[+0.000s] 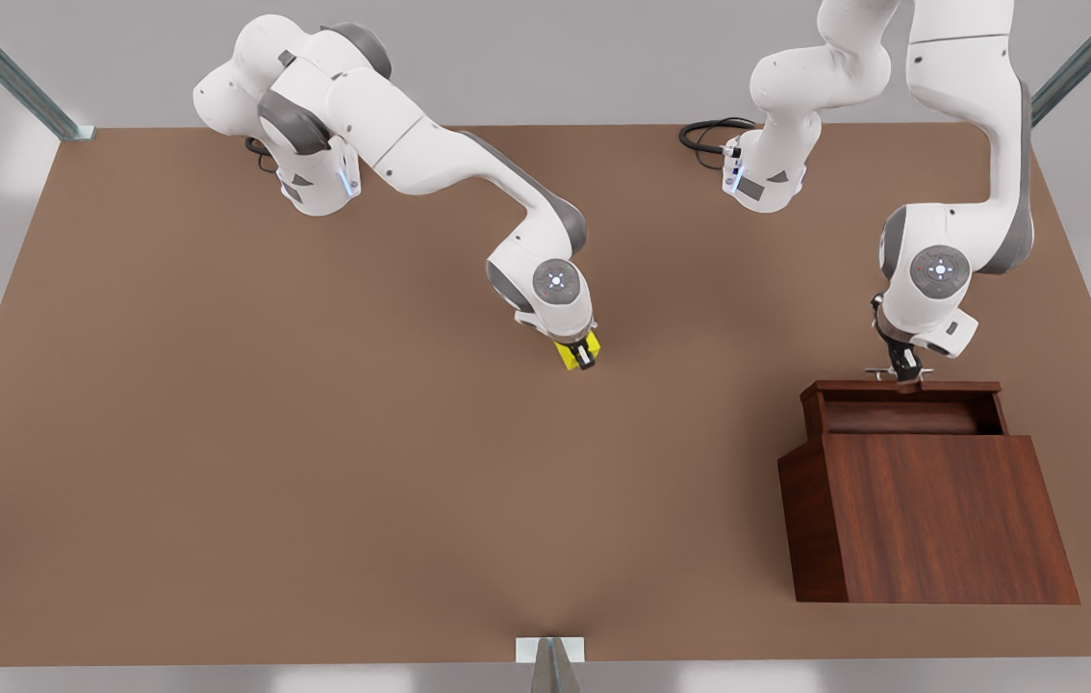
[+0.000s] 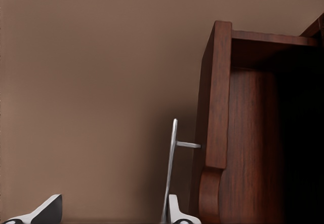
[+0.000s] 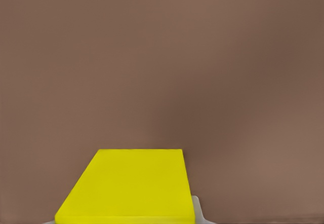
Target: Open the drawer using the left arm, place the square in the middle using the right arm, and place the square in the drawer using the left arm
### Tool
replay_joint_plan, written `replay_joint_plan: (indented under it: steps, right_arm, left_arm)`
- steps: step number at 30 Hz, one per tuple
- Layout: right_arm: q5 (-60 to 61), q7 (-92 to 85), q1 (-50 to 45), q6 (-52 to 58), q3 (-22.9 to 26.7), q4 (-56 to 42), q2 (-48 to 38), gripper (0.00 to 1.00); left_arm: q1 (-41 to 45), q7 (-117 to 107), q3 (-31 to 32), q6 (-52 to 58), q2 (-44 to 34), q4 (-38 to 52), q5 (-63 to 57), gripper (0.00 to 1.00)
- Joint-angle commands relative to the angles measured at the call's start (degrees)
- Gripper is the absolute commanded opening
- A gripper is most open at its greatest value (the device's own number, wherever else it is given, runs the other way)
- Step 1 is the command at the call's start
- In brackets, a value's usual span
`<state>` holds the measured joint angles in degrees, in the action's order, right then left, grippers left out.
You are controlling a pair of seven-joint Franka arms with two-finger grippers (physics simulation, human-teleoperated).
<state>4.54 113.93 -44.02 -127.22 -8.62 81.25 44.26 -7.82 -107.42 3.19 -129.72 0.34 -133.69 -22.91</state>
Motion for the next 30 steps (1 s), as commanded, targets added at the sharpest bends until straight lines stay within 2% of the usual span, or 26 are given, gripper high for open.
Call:
replay_joint_plan:
  steps: [1, 2, 4, 5, 6, 8, 9, 11, 12, 14, 16, 22, 23, 24, 25, 26, 28, 29, 30]
  right_arm:
    - [0.38, 9.21, -0.1, 0.05, -0.25, -0.04, 0.04, 0.69]
    - [0.29, 8.85, -0.1, -0.04, -0.25, -0.04, 0.13, 0.69]
    - [0.11, 8.5, -0.45, -2.68, -1.22, 0.05, 1.01, 0.69]
    - [0.11, 8.15, -0.89, -2.77, -1.22, -0.04, 1.01, 0.69]
    - [0.11, 6.83, -1.68, -3.03, -1.22, -0.04, 1.36, 0.69]
    - [-0.06, 3.41, -2.12, -3.21, -1.22, -0.04, 1.8, 0.69]
    - [0.03, 1.47, -2.12, -3.21, -1.22, -0.04, 2.06, 0.7]
    - [0.2, -0.11, -2.12, -3.21, -1.22, -0.04, 2.41, 0.72]
    - [0.11, -1.17, -2.21, -3.21, -1.22, -0.13, 2.85, 0.72]
    - [0.11, -1.34, -2.21, -3.21, -1.22, -0.04, 3.12, 0.76]
    - [-0.06, -1.34, -2.82, -3.29, -1.22, -0.13, 3.55, 1.0]
    - [-0.06, -5.3, -2.91, -3.03, -1.22, -0.31, 2.41, 1.0]
    - [-0.24, -8.37, -2.12, 0.13, -0.69, 0.04, -1.36, 1.0]
    - [-0.59, -13.2, 0.16, 8.2, 0.45, -0.22, -6.19, 1.0]
    - [-1.29, -25.32, 4.55, 14.19, 1.68, -0.13, -12.34, 1.0]
    - [-1.82, -32.79, 9.03, 18.32, 2.03, 0.3, -16.82, 1.0]
    - [-4.63, -52.04, 19.75, 24.21, 3.96, 1.28, -27.29, 1.0]
    - [-4.72, -63.8, 27.49, 27.38, 3.35, 1.54, -30.28, 1.0]
    - [-4.54, -80.94, 35.39, 28.61, 2.56, 5.92, -34.49, 1.0]
  left_arm:
    - [1.05, -0.77, 0.59, 1.92, -0.6, 0.27, 0.06, 1.0]
    - [1.05, -0.86, 0.59, 1.92, -0.95, 0.62, 0.06, 1.0]
    - [1.05, -0.24, 4.18, 13.85, -2.1, 8.95, 1.28, 1.0]
    - [1.05, 1.77, 6.74, 22.12, -2.71, 16.6, 4.45, 1.0]
    - [1.05, 11.13, 9.63, 31.15, -2.45, 24.06, 6.99, 1.0]
    - [1.05, 37.76, 10.43, 45.15, -2.54, 37.17, 12.53, 1.0]
    - [1.05, 50.71, 10.52, 45.96, -2.19, 40.43, 14.73, 1.0]
    - [1.14, 84.8, 15.35, 49.56, 3.52, 49.04, 14.74, 1.0]
    - [1.14, 99.84, 15.62, 50.0, 4.14, 49.49, 15.17, 1.0]
    - [2.37, 102.68, 15.62, 50.7, 4.85, 49.49, 15.44, 1.0]
    - [3.95, 101.89, 14.83, 50.79, 4.49, 49.49, 15.35, 1.0]
    - [7.2, 95.56, 14.83, 50.53, 8.54, 50.98, 15.53, 1.0]
    - [7.2, 87.15, 14.82, 50.35, 9.94, 51.24, 15.61, 1.0]
    - [7.2, 72.12, 15.0, 50.26, 12.31, 53.26, 15.79, 1.0]
    - [7.29, 62.25, 15.09, 49.65, 12.67, 53.35, 16.58, 1.0]
    - [7.29, 62.07, 15.27, 48.51, 12.67, 53.36, 17.02, 1.0]
    - [9.22, 74.17, 18.42, 47.45, 13.28, 52.21, 15.97, 1.0]
    - [12.73, 87.11, 18.69, 47.63, 13.98, 51.68, 15.97, 1.0]
    - [18.26, 88.35, 18.87, 48.94, 13.37, 51.95, 15.79, 1.0]
